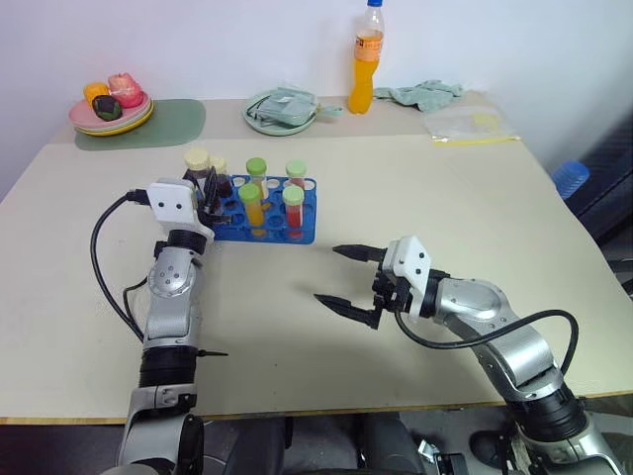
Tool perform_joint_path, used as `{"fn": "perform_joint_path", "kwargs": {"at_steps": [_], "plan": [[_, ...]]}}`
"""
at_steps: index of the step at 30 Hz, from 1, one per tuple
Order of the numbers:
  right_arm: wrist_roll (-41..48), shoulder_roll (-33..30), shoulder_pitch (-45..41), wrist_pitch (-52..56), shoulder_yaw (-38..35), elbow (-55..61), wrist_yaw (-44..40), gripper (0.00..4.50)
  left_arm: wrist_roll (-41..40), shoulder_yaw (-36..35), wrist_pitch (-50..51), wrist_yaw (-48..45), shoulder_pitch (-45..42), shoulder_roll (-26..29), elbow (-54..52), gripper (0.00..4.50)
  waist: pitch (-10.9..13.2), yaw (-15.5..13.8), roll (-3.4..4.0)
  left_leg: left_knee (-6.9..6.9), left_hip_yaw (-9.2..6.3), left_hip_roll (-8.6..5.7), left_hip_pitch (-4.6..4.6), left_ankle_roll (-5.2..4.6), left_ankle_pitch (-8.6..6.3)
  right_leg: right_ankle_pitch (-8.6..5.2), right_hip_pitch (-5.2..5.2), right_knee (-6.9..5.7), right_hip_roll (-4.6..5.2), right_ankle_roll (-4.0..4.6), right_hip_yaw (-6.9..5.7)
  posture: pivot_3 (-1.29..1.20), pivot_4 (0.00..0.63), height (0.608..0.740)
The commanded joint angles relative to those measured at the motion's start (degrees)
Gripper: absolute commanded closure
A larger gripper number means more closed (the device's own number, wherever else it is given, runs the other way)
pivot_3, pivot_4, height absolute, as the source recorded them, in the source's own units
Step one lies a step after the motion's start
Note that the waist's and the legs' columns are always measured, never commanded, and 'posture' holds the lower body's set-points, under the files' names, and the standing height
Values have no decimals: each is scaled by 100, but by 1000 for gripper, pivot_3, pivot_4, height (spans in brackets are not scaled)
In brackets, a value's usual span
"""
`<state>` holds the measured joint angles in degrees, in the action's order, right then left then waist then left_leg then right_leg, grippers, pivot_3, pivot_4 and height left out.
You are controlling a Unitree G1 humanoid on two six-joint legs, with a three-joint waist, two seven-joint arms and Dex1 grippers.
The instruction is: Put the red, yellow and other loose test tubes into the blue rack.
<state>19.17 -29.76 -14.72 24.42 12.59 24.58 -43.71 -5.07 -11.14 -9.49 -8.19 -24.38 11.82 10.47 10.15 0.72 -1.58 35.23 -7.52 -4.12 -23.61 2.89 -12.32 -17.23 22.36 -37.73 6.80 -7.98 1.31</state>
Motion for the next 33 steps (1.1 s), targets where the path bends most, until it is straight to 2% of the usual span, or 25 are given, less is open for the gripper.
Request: {"fn": "perform_joint_path", "kwargs": {"at_steps": [1,13,20,22,24,27,28,33], "plan": [[16,41,-6,-131,-104,207,14,0,171,79,13,90,-69,100,-50,3697,0,0,0,0,0,0,0,0,0,0,0,0,0,0,0,0,150,740],[38,29,35,-197,-104,151,-20,0,-233,76,303,-15,53,-62,-221,3697,0,0,0,0,-5,0,0,0,0,0,-1,0,0,0,-1,0,150,740],[29,34,46,-213,-89,143,-31,0,-132,133,199,11,61,-70,-52,3697,0,-6,0,1,-7,0,0,0,0,0,-2,1,0,0,-1,0,150,740],[14,49,53,-222,-76,138,-16,0,-121,134,160,6,79,-62,-12,2653,0,-6,0,0,-7,0,0,0,0,0,-2,1,0,0,-1,0,150,740],[4,52,54,-258,-81,92,-26,0,-117,141,123,18,79,-77,38,1816,0,-6,0,0,-7,0,0,0,0,0,-2,1,0,0,-1,0,150,740],[43,103,-61,-315,-184,-51,-10,0,-84,144,49,82,54,-88,76,160,0,0,0,0,-7,0,0,0,0,0,-2,1,0,0,-1,0,150,740],[75,126,-106,-313,-246,-100,14,0,-116,117,27,82,67,-89,26,21,0,5,0,0,-7,0,0,0,0,0,-1,1,0,0,-1,0,150,740],[163,47,-186,-186,-595,-142,77,0,-658,-143,256,-101,297,25,-889,21,0,5,0,-1,-13,1,0,0,0,0,1,1,0,0,0,0,150,740]]}}
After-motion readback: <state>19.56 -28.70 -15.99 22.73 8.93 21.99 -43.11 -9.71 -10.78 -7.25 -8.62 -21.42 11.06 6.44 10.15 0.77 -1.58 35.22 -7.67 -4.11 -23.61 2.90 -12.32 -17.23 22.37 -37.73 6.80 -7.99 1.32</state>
